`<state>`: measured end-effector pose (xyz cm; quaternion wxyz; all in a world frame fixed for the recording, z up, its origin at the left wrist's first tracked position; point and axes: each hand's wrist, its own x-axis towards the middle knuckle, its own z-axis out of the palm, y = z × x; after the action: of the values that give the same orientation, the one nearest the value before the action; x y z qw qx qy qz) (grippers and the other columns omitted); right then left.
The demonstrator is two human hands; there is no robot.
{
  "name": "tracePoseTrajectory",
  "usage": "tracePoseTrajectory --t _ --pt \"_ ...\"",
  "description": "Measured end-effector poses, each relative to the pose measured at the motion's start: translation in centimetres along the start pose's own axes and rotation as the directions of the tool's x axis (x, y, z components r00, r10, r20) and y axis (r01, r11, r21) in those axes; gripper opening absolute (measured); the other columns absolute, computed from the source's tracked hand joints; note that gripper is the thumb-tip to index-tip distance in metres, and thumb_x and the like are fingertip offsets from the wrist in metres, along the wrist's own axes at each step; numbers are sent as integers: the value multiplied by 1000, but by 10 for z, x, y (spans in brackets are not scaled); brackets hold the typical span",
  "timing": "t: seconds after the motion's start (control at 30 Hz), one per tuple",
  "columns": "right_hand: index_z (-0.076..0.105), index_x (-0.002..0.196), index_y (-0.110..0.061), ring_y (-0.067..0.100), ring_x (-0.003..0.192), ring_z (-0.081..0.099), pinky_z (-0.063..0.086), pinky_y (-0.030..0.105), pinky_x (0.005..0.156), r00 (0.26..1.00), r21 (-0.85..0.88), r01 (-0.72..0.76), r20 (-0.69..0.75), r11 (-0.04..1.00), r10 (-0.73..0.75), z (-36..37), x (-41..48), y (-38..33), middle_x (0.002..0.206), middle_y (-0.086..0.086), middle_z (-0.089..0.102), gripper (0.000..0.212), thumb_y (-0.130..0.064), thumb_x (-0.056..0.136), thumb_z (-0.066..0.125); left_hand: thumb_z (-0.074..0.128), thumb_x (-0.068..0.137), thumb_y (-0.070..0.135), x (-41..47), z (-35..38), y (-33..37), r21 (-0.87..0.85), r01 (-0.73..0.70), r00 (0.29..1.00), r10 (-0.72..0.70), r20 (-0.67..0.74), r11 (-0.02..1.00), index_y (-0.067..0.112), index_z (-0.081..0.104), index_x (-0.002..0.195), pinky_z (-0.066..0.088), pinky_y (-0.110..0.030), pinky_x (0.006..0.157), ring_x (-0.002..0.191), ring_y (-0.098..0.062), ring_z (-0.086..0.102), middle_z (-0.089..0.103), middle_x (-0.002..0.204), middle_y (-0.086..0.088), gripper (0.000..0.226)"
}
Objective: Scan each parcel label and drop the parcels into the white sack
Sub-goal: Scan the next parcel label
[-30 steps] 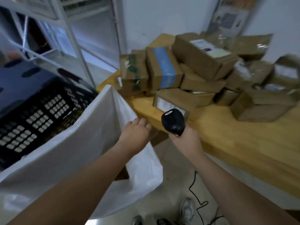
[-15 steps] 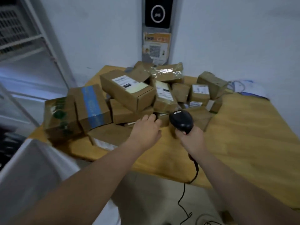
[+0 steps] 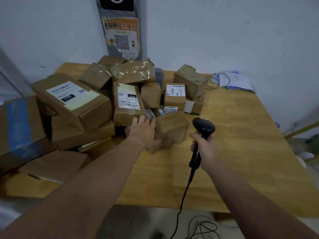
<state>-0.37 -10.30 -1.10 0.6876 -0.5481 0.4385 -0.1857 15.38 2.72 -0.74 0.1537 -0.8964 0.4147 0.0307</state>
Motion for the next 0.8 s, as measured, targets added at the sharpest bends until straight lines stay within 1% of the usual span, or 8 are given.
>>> tracePoseTrajectory --t 0.1,0.23,0.33,0.47,0.57,0.67,0.73,0.8 --pt "61 95 -12 19 71 55 50 32 62 995 75 -82 -42 994 85 1 10 3 75 5 54 16 -16 84 72 44 82 71 4 2 4 -8 1 1000 -1 -20 1000 10 18 151 28 -43 100 126 -30 31 37 142 -11 96" --pt "56 118 -15 25 101 60 56 37 73 981 89 -146 -117 985 156 3 17 4 106 6 60 51 -39 79 78 64 70 61 -8 8 11 -105 -58 984 39 -174 993 12 38 131 28 -39 94 113 -27 34 39 123 -9 82" --pt "52 126 -15 30 109 58 55 41 77 973 92 -184 -126 979 195 5 16 3 116 6 59 72 -52 71 79 82 53 51 -24 20 14 -100 -160 925 114 -362 982 10 49 122 37 -45 93 105 -28 44 49 114 -9 87" --pt "53 123 -17 29 108 57 57 46 80 968 179 -199 -115 963 222 7 8 3 118 4 58 69 -49 69 82 89 44 46 -39 35 8 -102 -282 832 190 -521 954 6 52 120 53 -44 79 95 -30 60 59 109 -11 93" --pt "55 116 -16 28 105 59 58 44 76 967 254 -193 -114 948 228 11 1 8 114 5 61 57 -37 71 84 84 53 51 -51 40 5 0 -328 763 265 -590 945 5 45 122 53 -42 78 95 -31 59 60 110 -12 92" --pt "54 113 -17 23 96 61 56 42 81 972 264 -123 -161 957 170 11 -8 11 105 4 62 46 -27 76 79 74 64 65 -63 47 2 11 -388 768 330 -549 922 9 47 125 51 -42 85 100 -28 58 59 113 -10 87" --pt "56 116 -17 23 102 62 53 47 93 989 229 -51 -125 972 81 6 -12 11 109 4 65 45 -23 78 77 46 78 78 -69 41 -2 -192 -400 834 269 -481 896 13 49 131 40 -47 100 116 -29 51 51 127 -10 84" --pt "59 116 -16 22 106 63 52 45 94 999 221 5 -34 975 3 -1 -19 7 112 4 68 36 -16 83 72 23 78 85 -75 27 -8 -556 -272 945 110 -308 785 18 33 146 21 -50 114 138 -29 26 28 150 -8 96"
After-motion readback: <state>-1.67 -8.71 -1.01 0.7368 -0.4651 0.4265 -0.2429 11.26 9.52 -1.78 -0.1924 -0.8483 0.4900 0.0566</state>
